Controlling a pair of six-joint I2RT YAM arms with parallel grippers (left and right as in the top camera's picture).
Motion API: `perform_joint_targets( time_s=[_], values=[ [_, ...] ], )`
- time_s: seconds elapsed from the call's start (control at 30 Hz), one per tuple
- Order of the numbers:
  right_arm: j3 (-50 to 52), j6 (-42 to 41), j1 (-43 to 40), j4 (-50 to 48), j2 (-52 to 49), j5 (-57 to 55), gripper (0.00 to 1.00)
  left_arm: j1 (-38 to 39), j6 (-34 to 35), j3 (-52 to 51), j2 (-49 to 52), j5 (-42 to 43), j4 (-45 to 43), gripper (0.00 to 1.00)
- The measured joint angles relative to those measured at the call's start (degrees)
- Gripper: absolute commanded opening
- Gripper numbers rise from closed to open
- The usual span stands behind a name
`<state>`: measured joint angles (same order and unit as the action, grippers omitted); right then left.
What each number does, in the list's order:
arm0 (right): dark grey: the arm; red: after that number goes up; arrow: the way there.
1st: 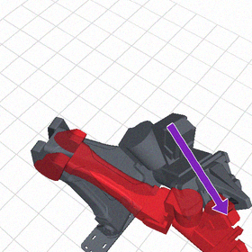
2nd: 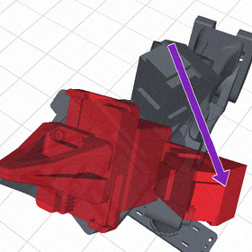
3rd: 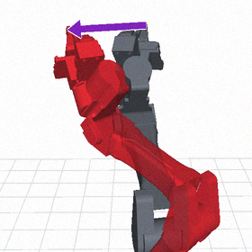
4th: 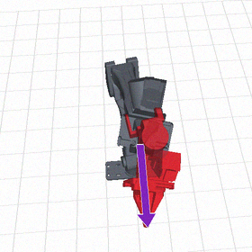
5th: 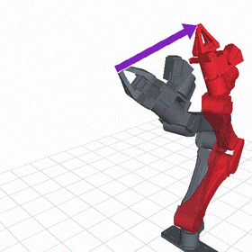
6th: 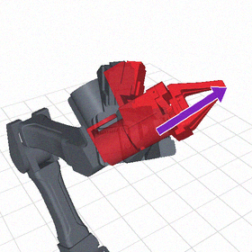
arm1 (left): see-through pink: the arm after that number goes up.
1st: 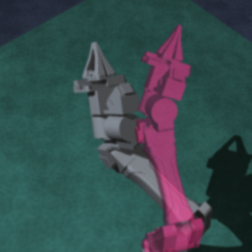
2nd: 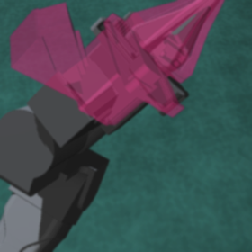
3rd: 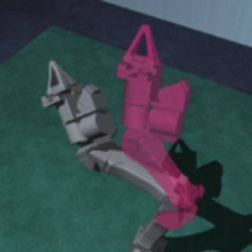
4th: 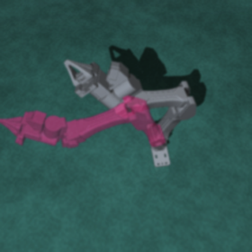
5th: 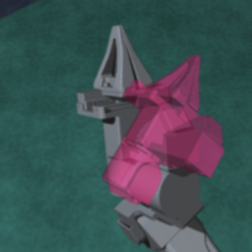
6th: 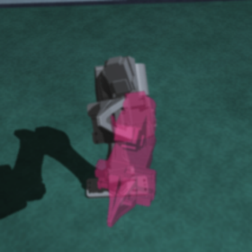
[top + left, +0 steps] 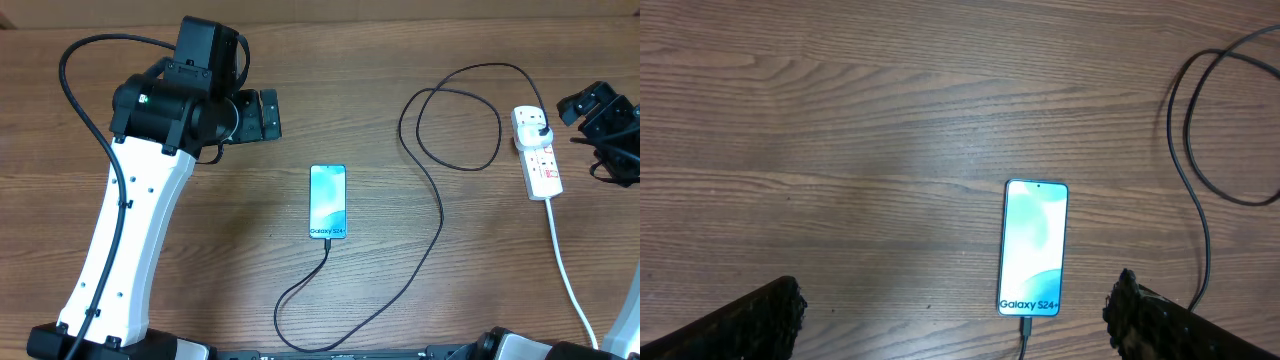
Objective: Plug charger to phone and switch on socket
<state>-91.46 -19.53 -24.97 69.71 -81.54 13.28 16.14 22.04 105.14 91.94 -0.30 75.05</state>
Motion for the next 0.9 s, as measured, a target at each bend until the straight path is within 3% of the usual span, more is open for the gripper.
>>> perform_joint_targets(
  time_s=[0.27,0.4,0.53,0.9],
  values=[
    [0.0,0.0,0.0,0.0,0.0,0.0,1.0,0.3,-0.2,-1.8,-0.6,-3.2,-4.2,1.0],
    [0.0,0.0,0.0,0.0,0.0,0.0,1.0,2.1,-0.3,-12.2,-4.9,-6.0,-19.8,1.0],
    [0.0,0.0,0.0,0.0,0.0,0.0,1.0,3.3,-0.8,-28.6,-13.6,-8.0,-41.2,1.0],
    [0.0,0.0,0.0,0.0,0.0,0.0,1.0,0.5,-1.1,-57.7,-39.5,-11.9,-73.0,1.0]
  ],
)
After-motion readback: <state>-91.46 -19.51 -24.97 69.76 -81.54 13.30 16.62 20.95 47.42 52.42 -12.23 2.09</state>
